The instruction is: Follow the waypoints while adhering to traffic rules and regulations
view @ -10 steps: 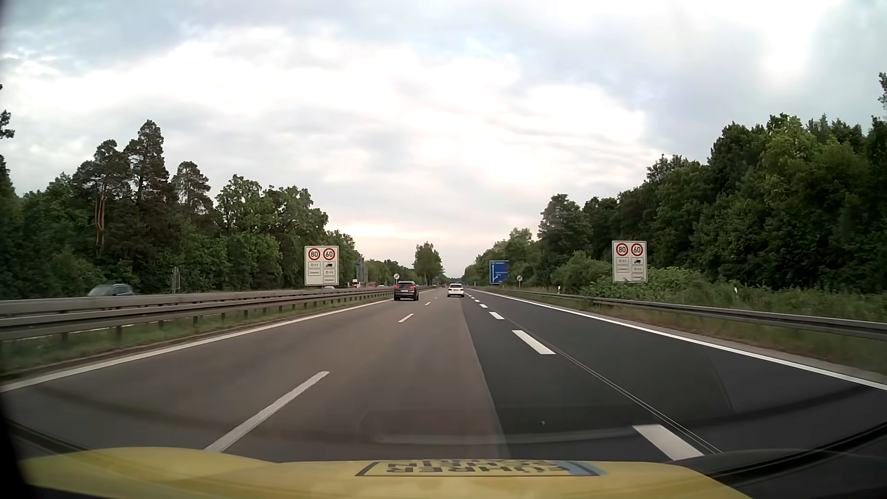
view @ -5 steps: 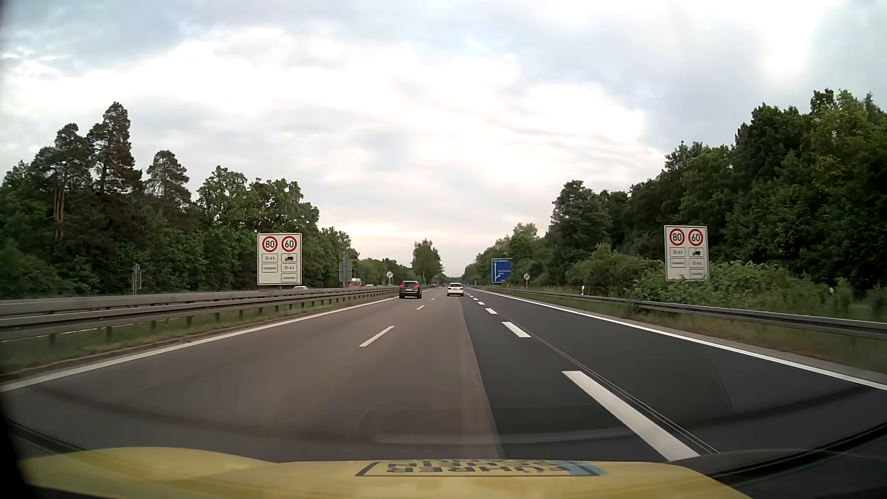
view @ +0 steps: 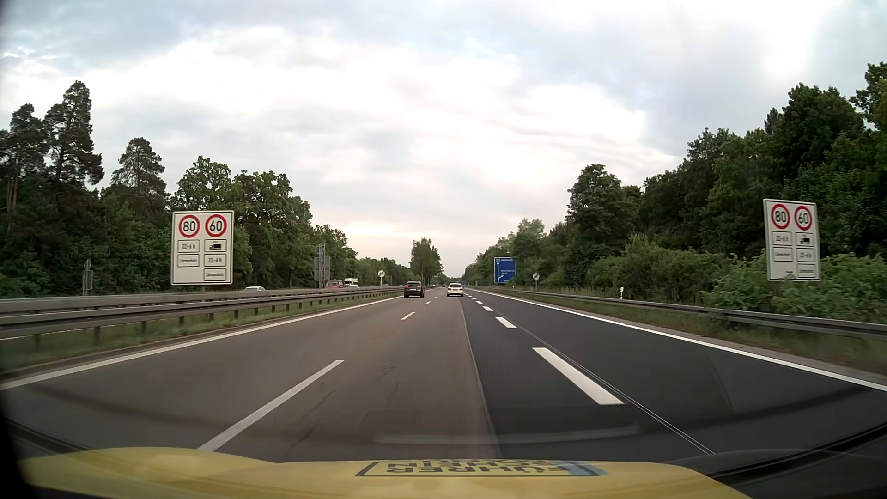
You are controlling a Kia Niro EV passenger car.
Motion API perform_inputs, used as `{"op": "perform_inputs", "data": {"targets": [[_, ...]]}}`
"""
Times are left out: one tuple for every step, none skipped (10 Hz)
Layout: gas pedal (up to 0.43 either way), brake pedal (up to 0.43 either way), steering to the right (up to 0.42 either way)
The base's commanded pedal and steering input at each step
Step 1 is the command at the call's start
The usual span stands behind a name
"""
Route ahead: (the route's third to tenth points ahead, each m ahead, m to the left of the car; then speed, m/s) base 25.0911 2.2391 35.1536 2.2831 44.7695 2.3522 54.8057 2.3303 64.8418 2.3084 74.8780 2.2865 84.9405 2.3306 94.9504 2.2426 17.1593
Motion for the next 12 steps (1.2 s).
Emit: {"op": "perform_inputs", "data": {"targets": [[0.11,0.0,-0.001],[0.11,0.0,-0.001],[0.11,0.0,-0.001],[0.11,0.0,-0.001],[0.11,0.0,-0.001],[0.11,0.0,-0.001],[0.11,0.0,-0.001],[0.11,0.0,-0.001],[0.11,0.0,-0.001],[0.11,0.0,-0.001],[0.11,0.0,-0.001],[0.11,0.0,-0.001]]}}
